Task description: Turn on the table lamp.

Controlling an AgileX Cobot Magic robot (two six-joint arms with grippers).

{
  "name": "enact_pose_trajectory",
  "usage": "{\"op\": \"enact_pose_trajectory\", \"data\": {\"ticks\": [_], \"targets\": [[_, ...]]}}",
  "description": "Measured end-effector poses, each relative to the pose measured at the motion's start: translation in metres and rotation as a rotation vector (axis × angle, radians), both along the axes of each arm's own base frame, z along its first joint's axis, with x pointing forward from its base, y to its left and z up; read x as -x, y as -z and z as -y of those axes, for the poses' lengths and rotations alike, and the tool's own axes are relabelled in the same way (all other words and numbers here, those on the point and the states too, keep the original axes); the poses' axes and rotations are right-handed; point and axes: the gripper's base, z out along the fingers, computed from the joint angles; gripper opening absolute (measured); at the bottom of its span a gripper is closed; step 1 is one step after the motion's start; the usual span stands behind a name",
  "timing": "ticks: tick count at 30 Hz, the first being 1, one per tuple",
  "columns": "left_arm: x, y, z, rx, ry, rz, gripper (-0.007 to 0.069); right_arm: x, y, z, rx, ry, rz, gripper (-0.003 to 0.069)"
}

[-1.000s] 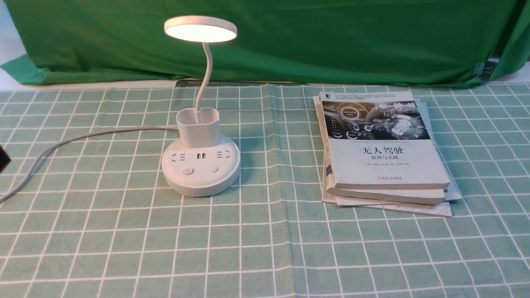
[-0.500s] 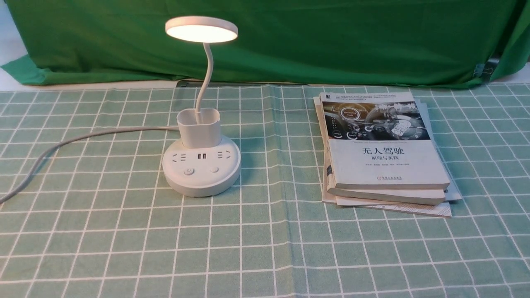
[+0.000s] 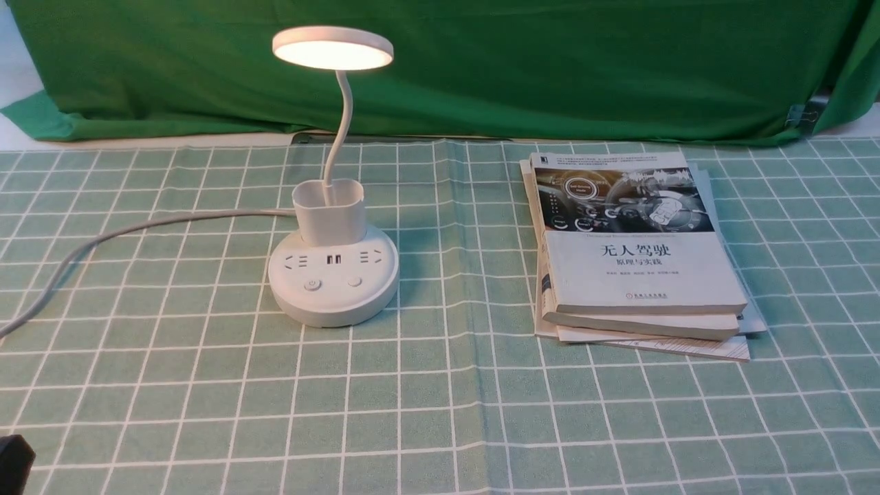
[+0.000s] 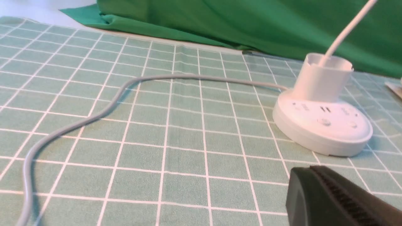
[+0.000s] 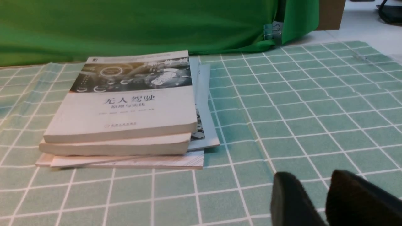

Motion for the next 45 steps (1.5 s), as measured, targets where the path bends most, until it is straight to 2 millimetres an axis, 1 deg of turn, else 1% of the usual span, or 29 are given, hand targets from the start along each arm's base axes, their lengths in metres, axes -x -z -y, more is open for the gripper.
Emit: {"op": "enact_pose_trajectory", "data": {"ticks": [8,45], "targets": [[0.0001,0.0001,0.0009,0.011,0.008,-0.002,0.002,0.0,0.0,0.0,0.0,0.0,0.0,0.0242],[0.0,0.0001,0.0006,0.015,0.001,-0.002,0.0021,0.0,0.0,0.0,0.001,0.0,0.0,0.0242]]}}
